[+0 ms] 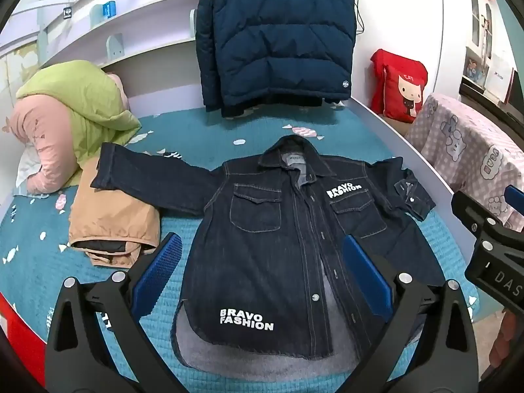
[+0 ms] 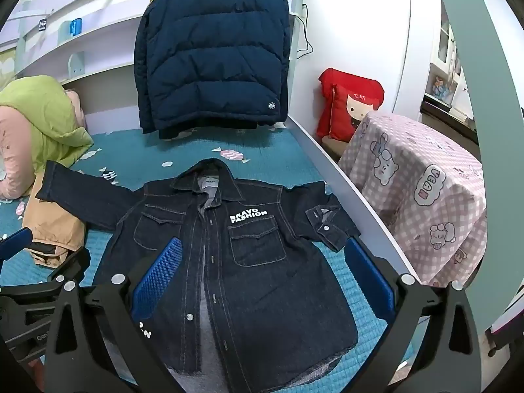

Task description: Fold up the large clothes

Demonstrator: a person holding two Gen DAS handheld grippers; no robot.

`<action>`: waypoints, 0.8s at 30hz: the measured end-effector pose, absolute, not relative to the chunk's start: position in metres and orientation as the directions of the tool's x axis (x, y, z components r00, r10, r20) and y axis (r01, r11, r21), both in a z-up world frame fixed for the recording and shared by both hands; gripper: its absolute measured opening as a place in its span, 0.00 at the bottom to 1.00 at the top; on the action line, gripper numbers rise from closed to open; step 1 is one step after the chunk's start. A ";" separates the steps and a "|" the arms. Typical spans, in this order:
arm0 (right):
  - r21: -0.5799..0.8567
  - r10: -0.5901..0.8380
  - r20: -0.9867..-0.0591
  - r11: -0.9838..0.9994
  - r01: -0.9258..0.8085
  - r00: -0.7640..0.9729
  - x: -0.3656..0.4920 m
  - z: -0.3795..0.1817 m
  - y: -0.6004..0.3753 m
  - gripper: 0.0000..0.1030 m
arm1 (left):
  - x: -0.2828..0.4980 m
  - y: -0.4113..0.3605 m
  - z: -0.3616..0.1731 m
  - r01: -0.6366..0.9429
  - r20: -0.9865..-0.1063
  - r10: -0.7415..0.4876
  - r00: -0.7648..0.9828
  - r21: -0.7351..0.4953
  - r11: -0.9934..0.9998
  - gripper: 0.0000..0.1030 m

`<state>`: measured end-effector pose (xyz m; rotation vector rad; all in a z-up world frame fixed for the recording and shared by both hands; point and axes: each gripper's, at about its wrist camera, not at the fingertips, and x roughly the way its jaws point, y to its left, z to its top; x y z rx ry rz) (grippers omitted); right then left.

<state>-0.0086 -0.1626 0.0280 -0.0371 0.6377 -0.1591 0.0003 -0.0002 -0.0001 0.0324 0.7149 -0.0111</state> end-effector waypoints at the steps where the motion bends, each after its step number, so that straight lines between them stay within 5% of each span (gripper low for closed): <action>1: -0.084 -0.158 -0.591 0.987 0.134 0.791 -0.008 0.028 -0.162 0.93 | 0.000 0.000 0.000 0.018 -0.654 0.001 0.757 0.022 1.000 0.95; 24: -0.096 -0.155 -0.612 0.988 0.122 0.775 -0.010 0.019 -0.155 0.93 | -0.004 0.002 -0.014 0.019 -0.676 -0.007 0.737 0.010 1.000 0.95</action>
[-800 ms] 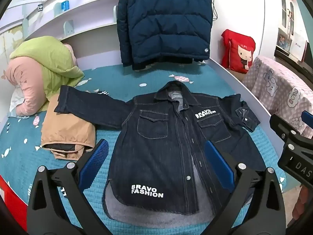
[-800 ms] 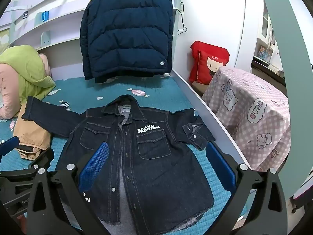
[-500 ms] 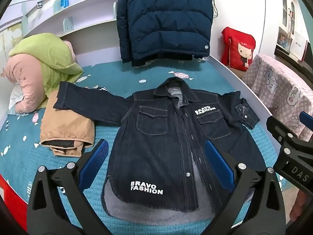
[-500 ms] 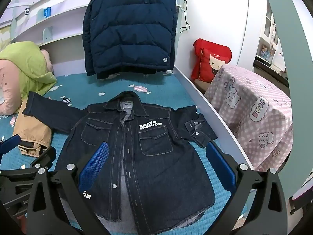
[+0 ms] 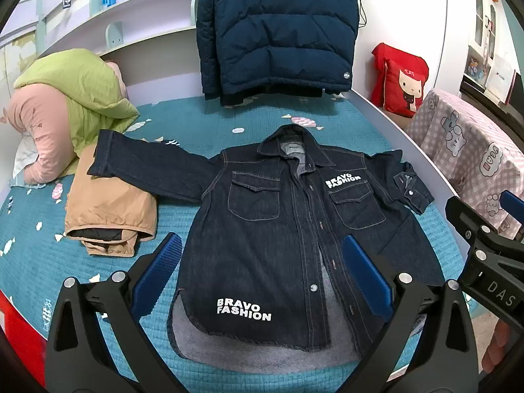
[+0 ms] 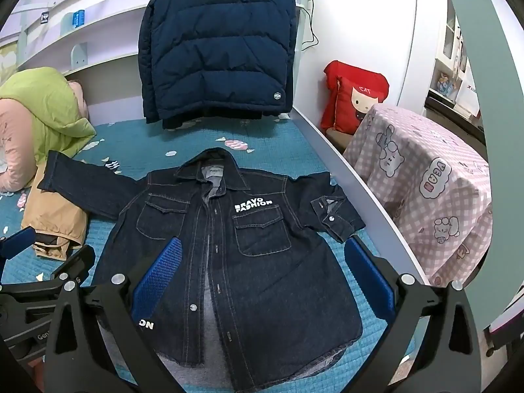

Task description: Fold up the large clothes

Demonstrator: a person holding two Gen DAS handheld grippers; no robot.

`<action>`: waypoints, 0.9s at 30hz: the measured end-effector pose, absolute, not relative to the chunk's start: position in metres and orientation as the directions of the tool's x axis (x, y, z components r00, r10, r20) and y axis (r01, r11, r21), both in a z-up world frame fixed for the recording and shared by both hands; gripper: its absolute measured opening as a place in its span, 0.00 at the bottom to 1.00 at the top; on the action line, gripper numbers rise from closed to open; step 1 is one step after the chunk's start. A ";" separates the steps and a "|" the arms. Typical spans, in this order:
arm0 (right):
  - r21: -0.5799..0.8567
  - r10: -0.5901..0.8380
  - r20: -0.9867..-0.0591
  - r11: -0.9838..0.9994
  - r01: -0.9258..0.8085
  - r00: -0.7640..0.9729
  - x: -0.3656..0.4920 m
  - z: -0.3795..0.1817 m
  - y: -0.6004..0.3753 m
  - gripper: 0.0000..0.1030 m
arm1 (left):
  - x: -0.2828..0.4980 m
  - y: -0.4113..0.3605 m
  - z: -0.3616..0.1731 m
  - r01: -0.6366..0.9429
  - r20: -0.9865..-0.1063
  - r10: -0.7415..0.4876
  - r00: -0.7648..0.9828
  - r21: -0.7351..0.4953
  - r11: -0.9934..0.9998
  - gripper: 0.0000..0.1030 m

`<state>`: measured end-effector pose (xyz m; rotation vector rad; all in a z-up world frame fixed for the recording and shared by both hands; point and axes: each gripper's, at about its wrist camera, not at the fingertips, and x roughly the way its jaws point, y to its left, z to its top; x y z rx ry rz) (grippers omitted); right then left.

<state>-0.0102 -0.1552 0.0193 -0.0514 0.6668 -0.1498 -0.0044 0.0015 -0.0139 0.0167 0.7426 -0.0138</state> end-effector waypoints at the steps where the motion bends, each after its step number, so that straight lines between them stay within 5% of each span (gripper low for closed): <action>1: -0.090 -0.150 -0.615 0.989 0.120 0.774 -0.010 0.018 -0.155 0.93 | -0.005 0.001 -0.014 0.018 -0.676 -0.007 0.736 0.010 1.000 0.95; 27: -0.085 -0.145 -0.625 0.989 0.118 0.767 -0.010 0.015 -0.154 0.93 | -0.005 0.003 -0.016 0.018 -0.683 -0.008 0.730 0.007 1.000 0.95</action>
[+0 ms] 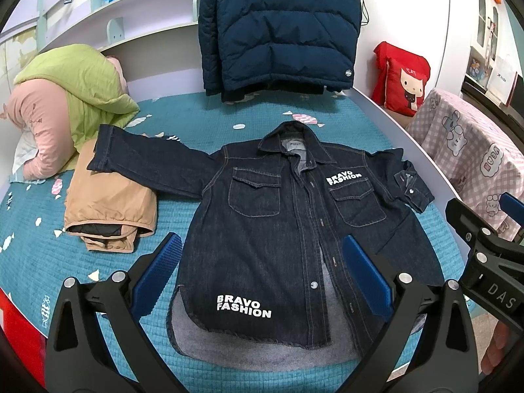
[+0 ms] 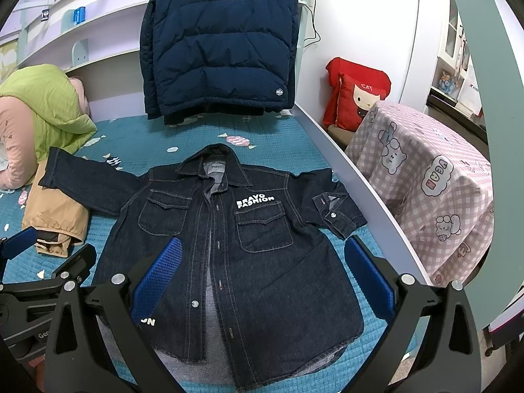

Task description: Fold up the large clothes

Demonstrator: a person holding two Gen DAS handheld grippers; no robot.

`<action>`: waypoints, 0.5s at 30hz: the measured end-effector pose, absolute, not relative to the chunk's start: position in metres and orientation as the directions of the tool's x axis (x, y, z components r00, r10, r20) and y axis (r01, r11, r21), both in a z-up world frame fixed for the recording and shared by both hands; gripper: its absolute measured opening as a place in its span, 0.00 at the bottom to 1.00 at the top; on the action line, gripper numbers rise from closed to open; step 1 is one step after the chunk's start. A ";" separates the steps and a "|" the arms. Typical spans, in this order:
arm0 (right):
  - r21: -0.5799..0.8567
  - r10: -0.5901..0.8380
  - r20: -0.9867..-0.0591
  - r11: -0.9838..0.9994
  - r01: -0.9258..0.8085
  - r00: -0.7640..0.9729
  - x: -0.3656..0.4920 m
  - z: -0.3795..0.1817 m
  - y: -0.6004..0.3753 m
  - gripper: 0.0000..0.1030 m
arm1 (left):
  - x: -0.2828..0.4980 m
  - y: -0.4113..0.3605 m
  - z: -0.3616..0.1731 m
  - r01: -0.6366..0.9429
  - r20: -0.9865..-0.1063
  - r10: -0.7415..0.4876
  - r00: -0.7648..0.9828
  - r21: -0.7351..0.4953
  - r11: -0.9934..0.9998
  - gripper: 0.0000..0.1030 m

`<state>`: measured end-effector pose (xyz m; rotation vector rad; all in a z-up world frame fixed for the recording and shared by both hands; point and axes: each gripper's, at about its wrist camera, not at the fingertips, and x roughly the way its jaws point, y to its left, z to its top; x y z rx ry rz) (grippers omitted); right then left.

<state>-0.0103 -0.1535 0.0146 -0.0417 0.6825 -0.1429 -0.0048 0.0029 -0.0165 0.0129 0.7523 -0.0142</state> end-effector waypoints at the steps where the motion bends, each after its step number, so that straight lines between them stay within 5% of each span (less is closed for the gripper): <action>1: -0.085 -0.145 -0.625 0.989 0.118 0.767 -0.010 0.014 -0.153 0.93 | -0.005 0.003 -0.017 0.017 -0.683 -0.008 0.730 0.007 1.000 0.95; 15: -0.087 -0.144 -0.633 0.989 0.116 0.760 -0.012 0.009 -0.151 0.93 | -0.005 0.004 -0.019 0.018 -0.687 -0.010 0.726 0.004 1.000 0.95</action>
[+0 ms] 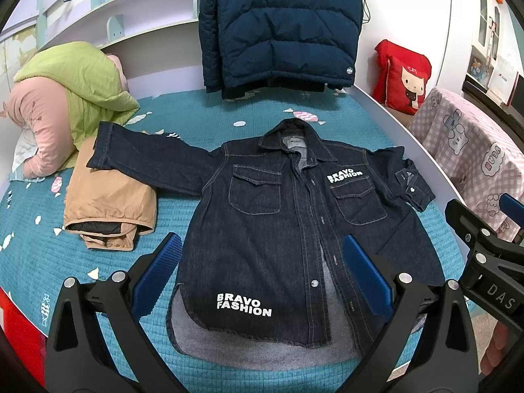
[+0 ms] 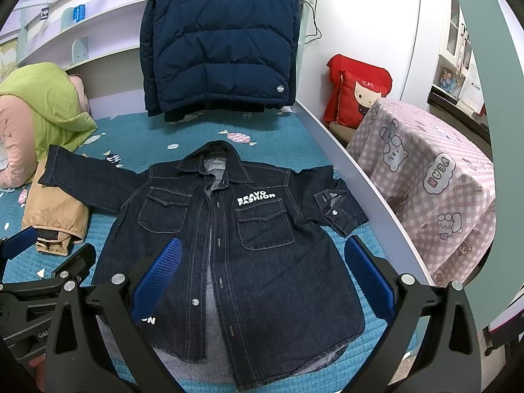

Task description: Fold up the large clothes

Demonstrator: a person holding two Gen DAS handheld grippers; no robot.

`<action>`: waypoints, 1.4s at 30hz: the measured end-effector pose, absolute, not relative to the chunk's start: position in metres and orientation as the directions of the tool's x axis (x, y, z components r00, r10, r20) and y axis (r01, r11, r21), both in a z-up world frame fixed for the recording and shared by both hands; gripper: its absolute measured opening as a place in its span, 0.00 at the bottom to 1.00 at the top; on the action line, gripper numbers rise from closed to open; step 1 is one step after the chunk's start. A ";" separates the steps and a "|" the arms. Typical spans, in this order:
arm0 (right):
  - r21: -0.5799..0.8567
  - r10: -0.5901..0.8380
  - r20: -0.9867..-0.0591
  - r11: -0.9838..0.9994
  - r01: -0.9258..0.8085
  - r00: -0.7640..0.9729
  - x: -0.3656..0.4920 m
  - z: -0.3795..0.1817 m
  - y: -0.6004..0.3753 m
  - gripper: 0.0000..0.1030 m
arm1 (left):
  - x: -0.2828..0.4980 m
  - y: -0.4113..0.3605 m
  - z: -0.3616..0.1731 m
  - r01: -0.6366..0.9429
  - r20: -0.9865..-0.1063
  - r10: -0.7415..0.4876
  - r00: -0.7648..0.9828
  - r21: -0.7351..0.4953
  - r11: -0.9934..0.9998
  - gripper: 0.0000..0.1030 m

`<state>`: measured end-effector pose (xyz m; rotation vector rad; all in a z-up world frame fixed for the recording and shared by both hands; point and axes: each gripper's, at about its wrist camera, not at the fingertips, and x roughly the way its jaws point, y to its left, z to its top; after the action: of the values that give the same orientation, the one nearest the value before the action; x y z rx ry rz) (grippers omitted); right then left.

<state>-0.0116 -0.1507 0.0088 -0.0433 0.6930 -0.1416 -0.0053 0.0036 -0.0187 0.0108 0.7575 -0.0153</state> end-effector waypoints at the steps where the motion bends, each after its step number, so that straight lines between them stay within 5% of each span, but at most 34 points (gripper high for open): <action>1: -0.087 -0.144 -0.635 0.990 0.115 0.759 -0.011 0.009 -0.151 0.93 | -0.007 0.003 -0.020 0.017 -0.688 -0.010 0.726 0.004 1.000 0.95; 42: -0.089 -0.137 -0.686 0.991 0.105 0.714 0.002 -0.005 -0.151 0.93 | -0.013 0.004 -0.042 0.016 -0.727 -0.024 0.686 -0.018 1.000 0.95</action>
<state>0.0019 -0.1513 -0.0046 -0.0446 0.7634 -0.1339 -0.0130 0.0044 -0.0422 -0.0106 0.8145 -0.0220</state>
